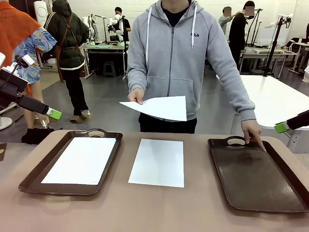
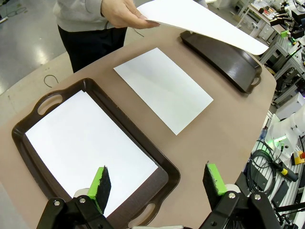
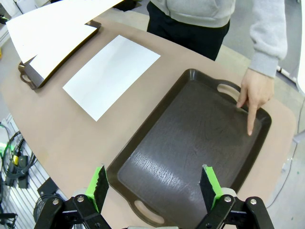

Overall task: Sort the A4 documents.
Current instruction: Receive the A4 Paper.

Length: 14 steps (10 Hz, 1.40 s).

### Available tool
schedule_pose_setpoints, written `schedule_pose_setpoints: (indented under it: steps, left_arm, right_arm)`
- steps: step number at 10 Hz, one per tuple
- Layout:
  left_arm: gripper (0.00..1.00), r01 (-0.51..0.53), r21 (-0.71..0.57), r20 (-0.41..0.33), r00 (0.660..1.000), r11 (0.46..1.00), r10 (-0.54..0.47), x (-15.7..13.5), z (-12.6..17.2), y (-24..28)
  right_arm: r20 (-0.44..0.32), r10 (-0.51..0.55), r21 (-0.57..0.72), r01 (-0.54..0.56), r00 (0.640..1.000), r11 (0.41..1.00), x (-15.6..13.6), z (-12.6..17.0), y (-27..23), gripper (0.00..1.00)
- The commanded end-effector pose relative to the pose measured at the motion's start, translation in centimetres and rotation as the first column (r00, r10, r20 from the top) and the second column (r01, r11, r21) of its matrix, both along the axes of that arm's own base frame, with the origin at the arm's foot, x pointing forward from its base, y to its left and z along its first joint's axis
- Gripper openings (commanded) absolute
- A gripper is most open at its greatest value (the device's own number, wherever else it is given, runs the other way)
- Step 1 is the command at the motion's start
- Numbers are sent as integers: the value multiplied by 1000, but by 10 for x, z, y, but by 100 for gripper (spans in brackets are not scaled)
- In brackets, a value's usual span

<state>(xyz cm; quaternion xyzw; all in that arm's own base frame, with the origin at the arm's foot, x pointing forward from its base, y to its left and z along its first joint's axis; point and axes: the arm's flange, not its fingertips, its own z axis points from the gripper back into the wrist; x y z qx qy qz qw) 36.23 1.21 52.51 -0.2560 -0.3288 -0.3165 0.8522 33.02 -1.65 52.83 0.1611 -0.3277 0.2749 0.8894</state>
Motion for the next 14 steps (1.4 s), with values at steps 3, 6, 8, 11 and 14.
schedule_pose_setpoints:
  steps: [3,6,8,11,14]
  left_arm:
    - [100,0,-2,4,1000,1000,0,0,0,0]
    - [100,0,-2,4,1000,1000,0,0,0,0]
    - [100,0,-2,4,1000,1000,0,0,0,0]
    - [100,0,-2,4,1000,1000,0,0,0,0]
    - [100,0,-2,4,1000,1000,0,0,0,0]
  right_arm:
    - [-3,8,10,-8,1000,1000,1,-1,0,100]
    - [-3,8,10,-8,1000,1000,1,-1,0,100]
    - [-3,8,10,-8,1000,1000,1,-1,0,100]
    - [-3,8,10,-8,1000,1000,1,-1,0,100]
    - [-3,8,10,-8,1000,1000,1,-1,0,100]
